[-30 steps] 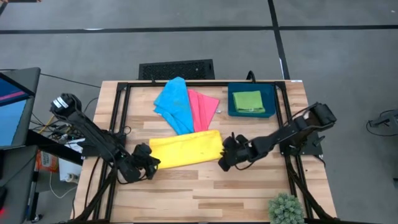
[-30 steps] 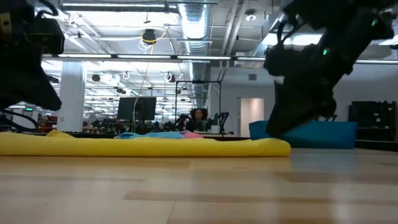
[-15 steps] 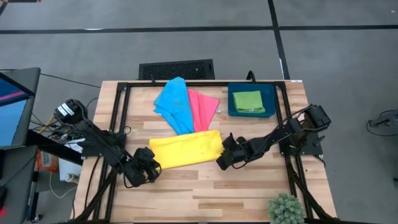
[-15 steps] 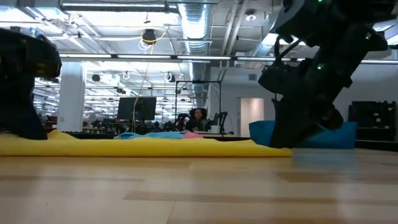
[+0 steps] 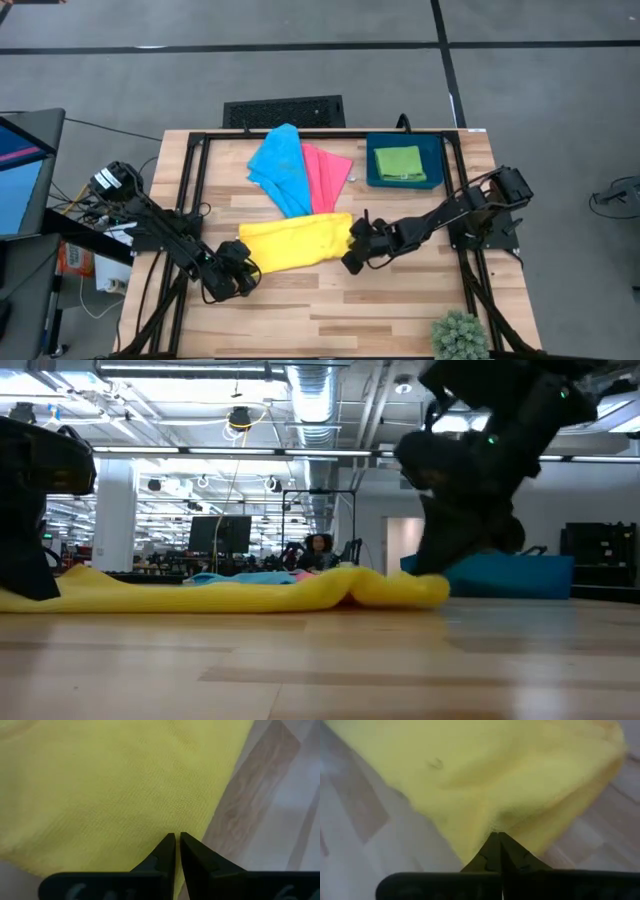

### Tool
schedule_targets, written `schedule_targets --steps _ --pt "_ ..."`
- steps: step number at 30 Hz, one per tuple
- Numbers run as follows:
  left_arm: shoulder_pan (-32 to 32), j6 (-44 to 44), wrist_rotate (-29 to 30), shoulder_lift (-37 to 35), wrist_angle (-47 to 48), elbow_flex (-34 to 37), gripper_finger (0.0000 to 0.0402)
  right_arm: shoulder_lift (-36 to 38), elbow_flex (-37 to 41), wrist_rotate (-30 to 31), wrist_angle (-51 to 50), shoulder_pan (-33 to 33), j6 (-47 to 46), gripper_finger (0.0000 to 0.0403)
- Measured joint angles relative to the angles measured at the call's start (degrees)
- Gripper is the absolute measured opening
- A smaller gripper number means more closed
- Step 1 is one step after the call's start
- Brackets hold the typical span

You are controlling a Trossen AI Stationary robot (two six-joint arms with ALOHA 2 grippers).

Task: Fold microfiber towels
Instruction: Fold the yellow towel

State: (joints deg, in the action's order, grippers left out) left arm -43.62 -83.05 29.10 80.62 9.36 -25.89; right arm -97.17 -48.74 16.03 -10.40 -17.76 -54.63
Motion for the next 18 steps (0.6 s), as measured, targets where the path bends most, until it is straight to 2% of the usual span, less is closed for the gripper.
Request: schedule_targets --steps 6,10,18 --pt "0.0 0.0 -1.4 0.0 0.0 0.0 0.0017 0.0 -7.5 0.5 -6.1 0.3 5.8 0.0005" --pt "0.0 -0.1 -1.4 0.0 0.0 0.0 0.0017 0.0 -11.8 0.4 -6.6 0.4 9.9 0.0008" --pt "0.0 -0.1 -0.9 0.0 -0.6 0.0 0.0017 -6.9 -18.6 -2.9 -6.6 1.0 15.8 0.0004"
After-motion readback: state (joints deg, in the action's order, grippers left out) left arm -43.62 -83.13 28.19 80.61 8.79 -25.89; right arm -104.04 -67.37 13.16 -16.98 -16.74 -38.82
